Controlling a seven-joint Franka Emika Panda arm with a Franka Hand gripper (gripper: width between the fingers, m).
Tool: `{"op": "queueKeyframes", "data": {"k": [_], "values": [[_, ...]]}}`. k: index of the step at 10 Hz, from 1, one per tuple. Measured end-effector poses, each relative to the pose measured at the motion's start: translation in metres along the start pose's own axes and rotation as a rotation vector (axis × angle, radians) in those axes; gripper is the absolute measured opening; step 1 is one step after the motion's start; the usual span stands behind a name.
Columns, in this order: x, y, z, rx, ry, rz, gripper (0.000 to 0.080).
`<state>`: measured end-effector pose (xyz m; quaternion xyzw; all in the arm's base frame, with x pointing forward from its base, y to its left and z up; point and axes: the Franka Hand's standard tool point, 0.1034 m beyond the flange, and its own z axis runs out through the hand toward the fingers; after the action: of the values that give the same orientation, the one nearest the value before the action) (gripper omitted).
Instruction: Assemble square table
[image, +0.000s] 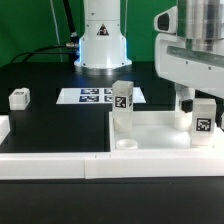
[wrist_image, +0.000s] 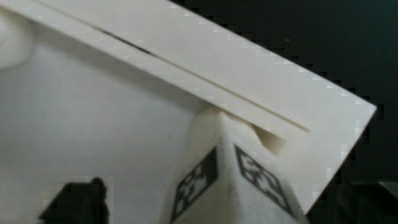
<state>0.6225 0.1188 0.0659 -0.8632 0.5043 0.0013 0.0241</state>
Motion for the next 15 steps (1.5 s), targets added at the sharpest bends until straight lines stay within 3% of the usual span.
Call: {"op": "queueKeyframes", "data": {"k": [2, 4, 5, 6, 7, 9, 12, 14, 15], "values": [[0.001, 0.000, 0.000, -0.001, 0.006, -0.126, 0.0649], [0.000, -0.007, 0.002, 0.050, 0.085, -0.542, 0.0649], [0.001, -0.012, 0.000, 0.064, 0.104, -0.633, 0.0649], [0.002, -0.011, 0.001, 0.063, 0.103, -0.619, 0.0636], [0.002, -0.011, 0.001, 0.063, 0.101, -0.595, 0.0636], [0.003, -0.009, 0.002, 0.062, 0.099, -0.533, 0.0286], [0.011, -0.005, 0.003, 0.067, 0.091, -0.240, 0.0290], [0.011, -0.004, 0.003, 0.048, 0.063, 0.046, 0.0290], [0.012, -0.004, 0.004, 0.081, 0.037, 0.211, 0.0290]]}}
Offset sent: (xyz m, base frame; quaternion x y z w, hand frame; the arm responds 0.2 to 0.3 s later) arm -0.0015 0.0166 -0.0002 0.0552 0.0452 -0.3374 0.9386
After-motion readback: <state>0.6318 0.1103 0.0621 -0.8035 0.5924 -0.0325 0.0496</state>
